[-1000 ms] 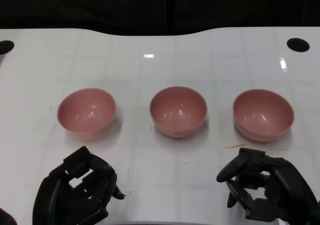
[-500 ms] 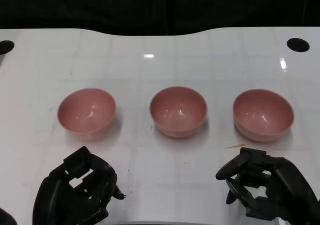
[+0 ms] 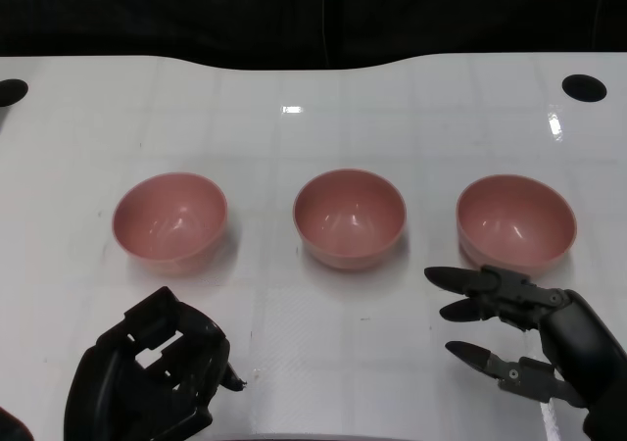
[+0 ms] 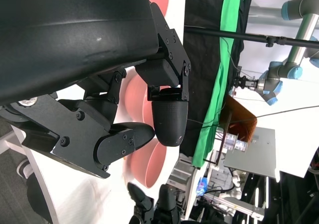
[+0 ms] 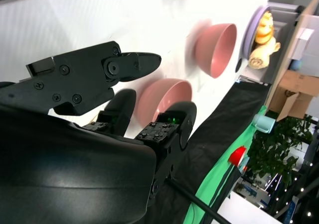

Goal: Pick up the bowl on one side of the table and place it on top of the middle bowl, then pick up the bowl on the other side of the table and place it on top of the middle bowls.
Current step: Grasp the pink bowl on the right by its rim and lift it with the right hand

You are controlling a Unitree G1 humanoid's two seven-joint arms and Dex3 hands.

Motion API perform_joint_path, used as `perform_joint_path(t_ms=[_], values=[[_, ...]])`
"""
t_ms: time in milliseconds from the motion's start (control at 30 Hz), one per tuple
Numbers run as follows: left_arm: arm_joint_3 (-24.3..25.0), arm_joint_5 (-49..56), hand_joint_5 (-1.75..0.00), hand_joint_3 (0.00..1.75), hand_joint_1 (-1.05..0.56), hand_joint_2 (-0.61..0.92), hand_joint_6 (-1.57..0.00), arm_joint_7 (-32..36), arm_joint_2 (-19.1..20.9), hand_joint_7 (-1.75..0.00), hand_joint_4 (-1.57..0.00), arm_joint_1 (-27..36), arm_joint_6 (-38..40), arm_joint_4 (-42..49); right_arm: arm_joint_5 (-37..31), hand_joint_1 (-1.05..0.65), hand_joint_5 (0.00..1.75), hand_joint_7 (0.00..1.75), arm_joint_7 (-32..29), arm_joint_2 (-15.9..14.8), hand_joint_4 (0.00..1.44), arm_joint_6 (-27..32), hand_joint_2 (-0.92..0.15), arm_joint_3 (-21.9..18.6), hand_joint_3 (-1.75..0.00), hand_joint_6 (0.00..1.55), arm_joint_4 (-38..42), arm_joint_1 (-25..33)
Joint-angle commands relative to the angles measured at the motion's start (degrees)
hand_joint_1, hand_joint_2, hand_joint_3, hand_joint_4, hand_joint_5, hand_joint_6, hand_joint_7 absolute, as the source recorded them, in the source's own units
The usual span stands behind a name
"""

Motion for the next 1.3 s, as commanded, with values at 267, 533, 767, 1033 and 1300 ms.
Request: perform_joint_path(t_ms=[267,533,767,1033,1300], values=[[-0.03,0.43,-1.60,0.78,-0.18,0.67,-0.78,0.02,-0.23,-1.23,-0.76,-0.72,-0.64,-0.31,-13.75,-0.51,0.52,0.00,-9.09,-5.53,0.19,0.10,-0.90,-1.77,-0.01,0.32,-2.01,-3.07],[0.01,0.54,-1.59,0.82,-0.18,0.64,-0.79,0.35,-0.30,-1.22,-0.78,-0.43,-0.18,-1.03,-30.39,-0.61,0.51,0.00,-11.32,-8.97,0.08,10.51,-0.91,0.18,-0.01,0.23,-7.67,-6.04],[-0.02,0.55,-1.60,0.83,-0.18,0.65,-0.78,0.12,-0.24,-1.23,-0.77,-0.28,-0.29,-1.22,-40.51,-0.55,0.58,0.02,-10.46,-10.12,0.03,18.78,-0.87,4.60,0.00,0.26,-4.60,-12.74],[-0.08,0.80,-1.59,0.83,-0.19,0.64,-0.78,0.13,-0.34,-1.24,-0.77,0.04,-0.26,-1.67,-44.08,-0.50,0.54,0.02,-11.30,-10.93,0.10,21.79,-0.85,10.37,-0.01,0.30,6.77,-20.61],[-0.05,0.51,-1.59,0.81,-0.18,0.66,-0.78,0.09,-0.47,-1.23,-0.76,-0.10,-0.08,-1.67,-44.71,-0.51,0.33,0.01,-12.87,-10.19,0.23,22.65,-0.87,15.48,0.00,0.34,19.66,-27.20]])
